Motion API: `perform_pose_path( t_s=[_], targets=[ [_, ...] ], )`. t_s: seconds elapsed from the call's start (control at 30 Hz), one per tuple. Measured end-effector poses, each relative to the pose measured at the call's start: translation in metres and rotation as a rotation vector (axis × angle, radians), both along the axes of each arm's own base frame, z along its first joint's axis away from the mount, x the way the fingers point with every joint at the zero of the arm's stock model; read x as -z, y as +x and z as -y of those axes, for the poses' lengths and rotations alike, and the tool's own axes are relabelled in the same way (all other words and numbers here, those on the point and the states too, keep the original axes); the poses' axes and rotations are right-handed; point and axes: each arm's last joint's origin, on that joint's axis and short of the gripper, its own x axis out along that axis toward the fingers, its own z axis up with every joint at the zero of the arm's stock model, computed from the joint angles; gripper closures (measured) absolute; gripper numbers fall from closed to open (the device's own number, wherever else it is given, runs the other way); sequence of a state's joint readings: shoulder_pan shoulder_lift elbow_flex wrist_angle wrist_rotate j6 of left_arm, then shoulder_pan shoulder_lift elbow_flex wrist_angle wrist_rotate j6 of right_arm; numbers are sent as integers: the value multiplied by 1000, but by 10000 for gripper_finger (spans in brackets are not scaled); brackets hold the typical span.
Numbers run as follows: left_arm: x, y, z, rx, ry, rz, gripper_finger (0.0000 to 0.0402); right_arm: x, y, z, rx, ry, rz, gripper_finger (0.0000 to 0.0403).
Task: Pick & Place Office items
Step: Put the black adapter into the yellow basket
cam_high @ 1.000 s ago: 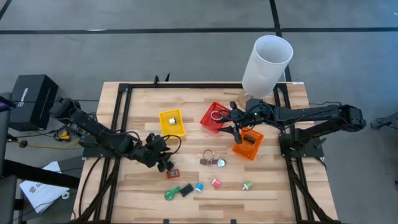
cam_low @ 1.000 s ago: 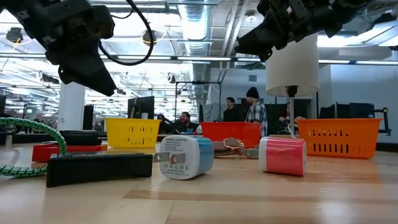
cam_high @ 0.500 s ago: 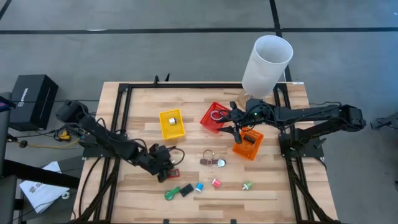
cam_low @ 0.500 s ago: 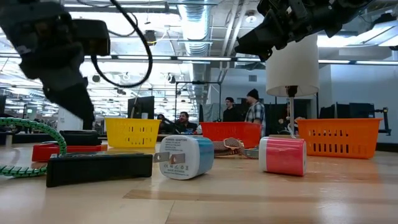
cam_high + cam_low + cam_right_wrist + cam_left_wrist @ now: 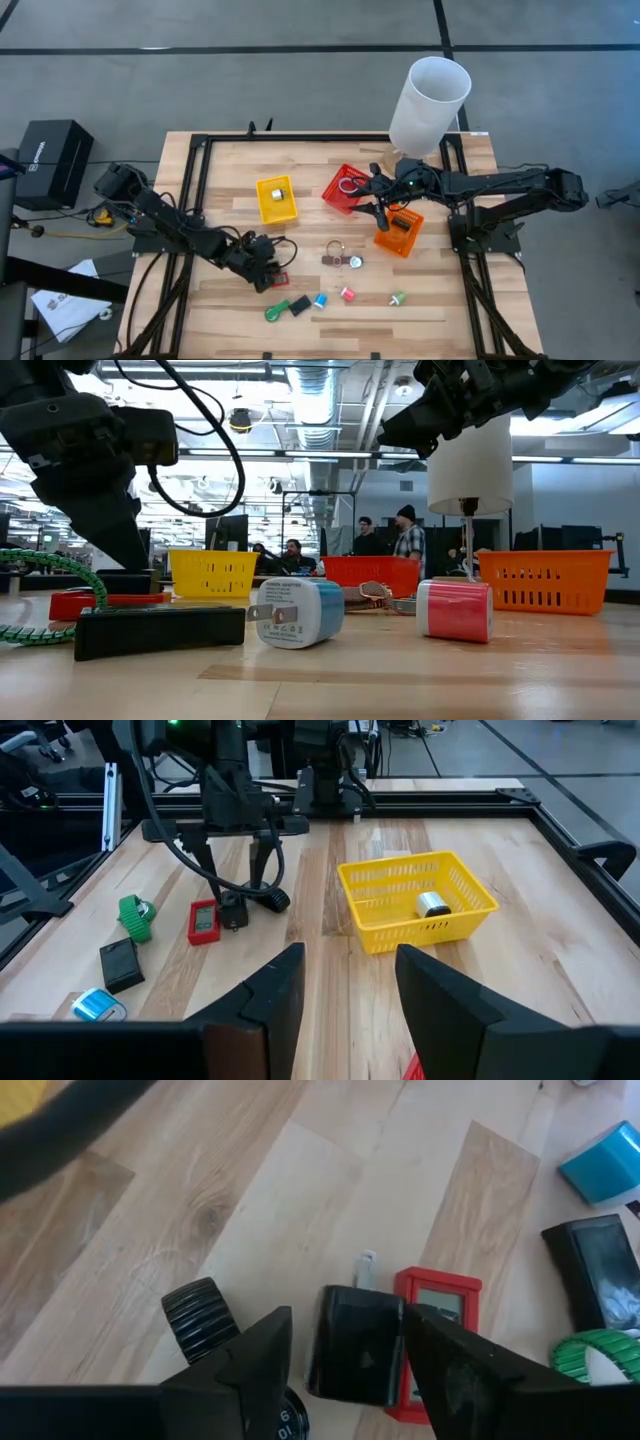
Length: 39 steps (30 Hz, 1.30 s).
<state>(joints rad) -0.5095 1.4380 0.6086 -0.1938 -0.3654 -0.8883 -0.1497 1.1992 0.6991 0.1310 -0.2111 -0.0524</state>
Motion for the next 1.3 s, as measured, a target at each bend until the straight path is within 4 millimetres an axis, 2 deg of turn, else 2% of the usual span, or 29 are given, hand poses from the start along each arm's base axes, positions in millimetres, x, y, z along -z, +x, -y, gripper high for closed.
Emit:
perform_pose_path(
  t_s=[0.37,0.6,0.8,1.3],
  targets=[
    [1,0,1,109,44,-18,138,0,0,0,0,0,0,253],
    [17,5,4,138,82,-67,127,0,0,0,0,1,-5,253],
    [18,5,4,139,83,-66,152,1,0,0,0,1,-7,252],
    [14,4,3,139,73,-55,251,1,0,0,0,1,-8,253]
  ],
)
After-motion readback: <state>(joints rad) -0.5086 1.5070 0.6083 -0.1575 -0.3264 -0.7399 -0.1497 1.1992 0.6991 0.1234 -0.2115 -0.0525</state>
